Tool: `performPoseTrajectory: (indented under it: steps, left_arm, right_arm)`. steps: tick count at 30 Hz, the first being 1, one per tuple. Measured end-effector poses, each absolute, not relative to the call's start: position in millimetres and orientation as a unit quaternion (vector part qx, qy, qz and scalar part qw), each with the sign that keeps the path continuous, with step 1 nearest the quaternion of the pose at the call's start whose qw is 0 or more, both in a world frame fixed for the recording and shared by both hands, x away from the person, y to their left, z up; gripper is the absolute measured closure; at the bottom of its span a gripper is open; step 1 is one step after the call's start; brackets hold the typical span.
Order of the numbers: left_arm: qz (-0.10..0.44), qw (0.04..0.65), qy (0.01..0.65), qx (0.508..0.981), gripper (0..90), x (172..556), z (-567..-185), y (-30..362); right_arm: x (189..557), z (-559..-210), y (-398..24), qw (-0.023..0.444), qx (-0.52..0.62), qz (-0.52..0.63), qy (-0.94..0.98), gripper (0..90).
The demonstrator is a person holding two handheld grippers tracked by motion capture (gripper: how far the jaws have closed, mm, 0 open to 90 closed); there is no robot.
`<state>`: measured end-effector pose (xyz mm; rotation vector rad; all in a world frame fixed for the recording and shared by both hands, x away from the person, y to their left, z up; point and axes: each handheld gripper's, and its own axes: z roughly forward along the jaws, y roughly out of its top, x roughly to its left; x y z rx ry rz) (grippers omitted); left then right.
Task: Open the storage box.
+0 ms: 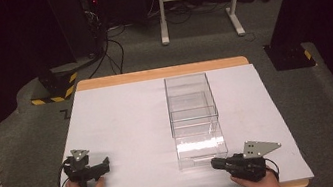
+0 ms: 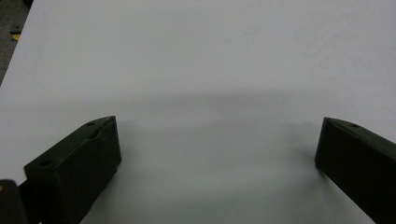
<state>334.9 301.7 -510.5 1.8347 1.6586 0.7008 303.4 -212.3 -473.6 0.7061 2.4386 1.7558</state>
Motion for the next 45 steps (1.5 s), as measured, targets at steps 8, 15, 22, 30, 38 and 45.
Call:
performPoseTrajectory:
  steps: [8, 15, 22, 30, 38, 45]
  left_arm:
    - [0.261, 0.282, 0.619, 0.685, 0.3, 335, -510, 302]
    - [0.261, 0.281, 0.619, 0.685, 0.3, 335, -510, 302]
    - [0.261, 0.282, 0.619, 0.685, 0.4, 335, -510, 302]
    - [0.261, 0.282, 0.619, 0.685, 0.3, 335, -510, 302]
    - [0.261, 0.282, 0.619, 0.685, 0.3, 335, -510, 302]
    - [0.261, 0.281, 0.619, 0.685, 0.3, 335, -510, 302]
  right_arm:
    - [299, -473, -215, 0.023, 0.223, 0.568, 0.792, 85.0]
    - [295, -475, -217, 0.021, 0.22, 0.569, 0.792, 85.0]
    - [292, -477, -215, 0.017, 0.217, 0.568, 0.794, 85.1]
    - [291, -477, -216, 0.024, 0.216, 0.568, 0.794, 82.8]
    - [290, -470, -229, 0.038, 0.228, 0.58, 0.781, 78.0]
    - [291, -458, -237, 0.063, 0.235, 0.599, 0.763, 78.0]
